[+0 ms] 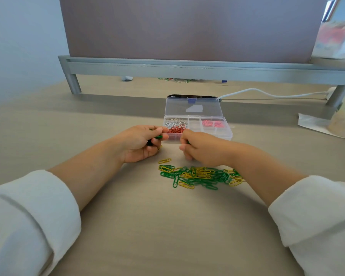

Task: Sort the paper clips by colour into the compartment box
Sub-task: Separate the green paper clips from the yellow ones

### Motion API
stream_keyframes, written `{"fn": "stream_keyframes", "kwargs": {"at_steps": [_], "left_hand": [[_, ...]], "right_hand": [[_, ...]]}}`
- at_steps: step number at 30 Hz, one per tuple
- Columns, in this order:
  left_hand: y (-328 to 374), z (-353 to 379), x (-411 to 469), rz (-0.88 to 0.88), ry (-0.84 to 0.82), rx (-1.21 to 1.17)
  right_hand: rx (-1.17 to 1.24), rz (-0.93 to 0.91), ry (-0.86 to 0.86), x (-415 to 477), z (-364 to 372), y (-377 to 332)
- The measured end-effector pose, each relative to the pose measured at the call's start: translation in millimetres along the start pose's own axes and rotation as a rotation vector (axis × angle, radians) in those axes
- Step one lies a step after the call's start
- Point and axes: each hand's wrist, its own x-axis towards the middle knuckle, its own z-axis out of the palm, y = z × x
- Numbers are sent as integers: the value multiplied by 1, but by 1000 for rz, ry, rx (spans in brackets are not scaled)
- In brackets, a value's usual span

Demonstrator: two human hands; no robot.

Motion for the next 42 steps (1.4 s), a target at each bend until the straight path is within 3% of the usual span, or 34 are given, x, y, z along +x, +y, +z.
{"fn": "stream_keyframes", "kwargs": {"at_steps": [6, 14, 25, 28, 34, 42], "left_hand": [[0, 5, -3, 111, -21, 65], [4, 3, -9, 180, 63, 328], [3, 9, -22, 393, 18, 1317], [8, 4, -25, 443, 29, 1400], [10, 7, -27, 382, 37, 1580], [15, 6, -27, 356, 42, 1635]], "right_hand": [[203, -54, -61, -2, -3, -1], [126, -130, -93, -6, -7, 2], [-86, -33, -51, -1, -3, 10], [-78, -8, -35, 1, -3, 10], [92, 0, 15, 1, 0, 11], [91, -37, 93, 2, 4, 2]]}}
